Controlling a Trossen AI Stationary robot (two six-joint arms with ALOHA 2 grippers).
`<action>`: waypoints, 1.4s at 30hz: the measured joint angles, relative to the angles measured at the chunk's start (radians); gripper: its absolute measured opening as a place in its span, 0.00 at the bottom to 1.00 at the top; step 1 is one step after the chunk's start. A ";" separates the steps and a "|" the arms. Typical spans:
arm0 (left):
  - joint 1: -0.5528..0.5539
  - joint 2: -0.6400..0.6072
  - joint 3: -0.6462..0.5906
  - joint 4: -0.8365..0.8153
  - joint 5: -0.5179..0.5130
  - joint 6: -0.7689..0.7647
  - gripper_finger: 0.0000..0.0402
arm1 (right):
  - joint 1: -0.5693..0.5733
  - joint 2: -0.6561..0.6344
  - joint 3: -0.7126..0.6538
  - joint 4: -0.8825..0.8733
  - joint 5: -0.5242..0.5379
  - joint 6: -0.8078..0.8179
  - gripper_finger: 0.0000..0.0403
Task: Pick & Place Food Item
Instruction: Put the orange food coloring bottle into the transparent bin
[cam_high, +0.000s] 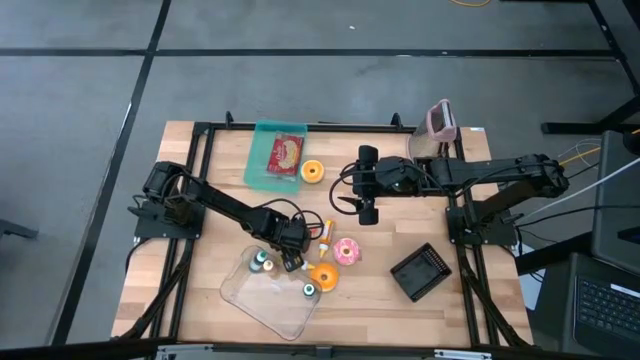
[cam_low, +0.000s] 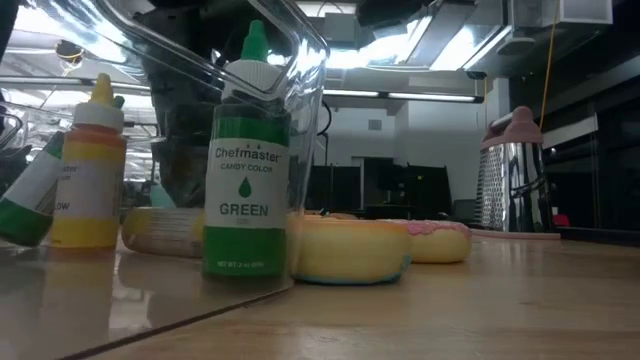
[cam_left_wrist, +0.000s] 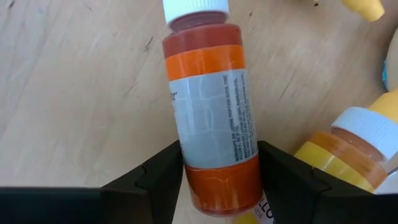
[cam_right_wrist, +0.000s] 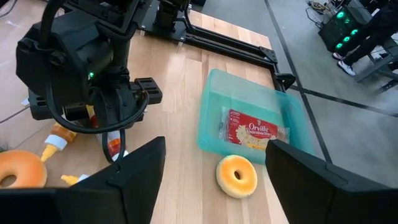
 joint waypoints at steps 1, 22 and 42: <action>0.000 0.000 0.000 0.000 0.004 0.000 0.48 | 0.000 0.000 0.000 0.000 0.000 0.000 0.68; -0.019 -0.076 0.188 -0.229 -0.140 0.090 0.36 | 0.000 0.000 0.000 0.006 0.008 -0.011 0.68; -0.322 -0.337 0.346 -0.367 -0.790 0.154 0.35 | 0.002 -0.007 0.001 0.324 -0.067 -0.112 0.68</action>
